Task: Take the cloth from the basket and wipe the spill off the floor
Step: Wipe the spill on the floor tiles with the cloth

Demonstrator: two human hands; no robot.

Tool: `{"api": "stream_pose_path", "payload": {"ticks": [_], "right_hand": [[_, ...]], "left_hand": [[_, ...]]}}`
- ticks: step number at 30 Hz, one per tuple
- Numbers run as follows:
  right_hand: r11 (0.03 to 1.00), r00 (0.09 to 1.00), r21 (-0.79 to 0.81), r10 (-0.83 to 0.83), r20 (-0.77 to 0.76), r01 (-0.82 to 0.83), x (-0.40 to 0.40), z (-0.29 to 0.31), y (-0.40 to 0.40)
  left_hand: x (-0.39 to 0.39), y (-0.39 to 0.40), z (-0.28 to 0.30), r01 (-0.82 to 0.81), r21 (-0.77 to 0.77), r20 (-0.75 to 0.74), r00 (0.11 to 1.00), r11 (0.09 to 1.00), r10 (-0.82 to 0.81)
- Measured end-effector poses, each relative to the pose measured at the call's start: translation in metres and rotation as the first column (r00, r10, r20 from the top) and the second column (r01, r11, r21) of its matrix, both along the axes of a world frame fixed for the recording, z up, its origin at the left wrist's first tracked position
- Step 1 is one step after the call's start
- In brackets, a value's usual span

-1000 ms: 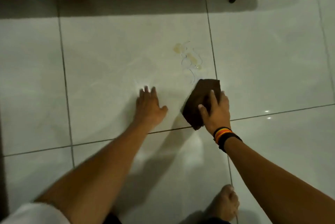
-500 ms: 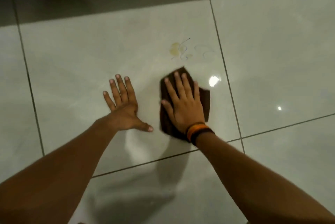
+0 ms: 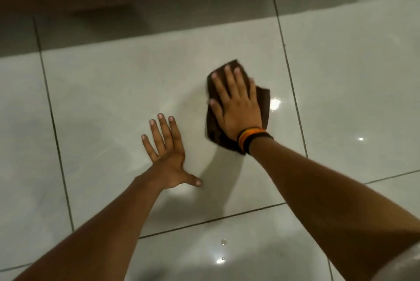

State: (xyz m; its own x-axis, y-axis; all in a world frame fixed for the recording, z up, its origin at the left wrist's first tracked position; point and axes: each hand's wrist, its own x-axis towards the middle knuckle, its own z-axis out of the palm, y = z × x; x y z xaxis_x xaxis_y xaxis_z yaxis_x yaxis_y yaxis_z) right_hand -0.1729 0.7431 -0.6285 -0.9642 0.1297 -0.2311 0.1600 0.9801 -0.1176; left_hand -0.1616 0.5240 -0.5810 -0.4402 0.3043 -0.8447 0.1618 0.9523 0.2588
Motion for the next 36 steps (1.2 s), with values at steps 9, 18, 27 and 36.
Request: {"api": "stream_pose_path", "payload": {"ticks": [9,18,27,36], "right_hand": [[0.938,0.936,0.029,-0.347,0.062,0.345,0.000,0.006,0.076],[1.000,0.999,-0.021,-0.006,0.046,0.007,0.118,0.003,-0.007],[0.938,0.917,-0.034,-0.330,0.223,0.345,0.265,0.019,-0.145],[0.920,0.916,0.043,-0.392,0.088,0.390,0.197,0.004,-0.023]], "left_hand": [[-0.001,0.001,0.001,0.011,-0.013,0.017,1.000,1.000,-0.011],[0.006,-0.007,0.007,0.000,0.060,-0.073,0.997,0.998,0.004],[0.035,-0.097,0.001,0.164,-0.082,-0.023,0.986,0.983,-0.166],[0.033,-0.098,0.010,0.191,-0.082,-0.033,0.980,0.978,-0.194]]}}
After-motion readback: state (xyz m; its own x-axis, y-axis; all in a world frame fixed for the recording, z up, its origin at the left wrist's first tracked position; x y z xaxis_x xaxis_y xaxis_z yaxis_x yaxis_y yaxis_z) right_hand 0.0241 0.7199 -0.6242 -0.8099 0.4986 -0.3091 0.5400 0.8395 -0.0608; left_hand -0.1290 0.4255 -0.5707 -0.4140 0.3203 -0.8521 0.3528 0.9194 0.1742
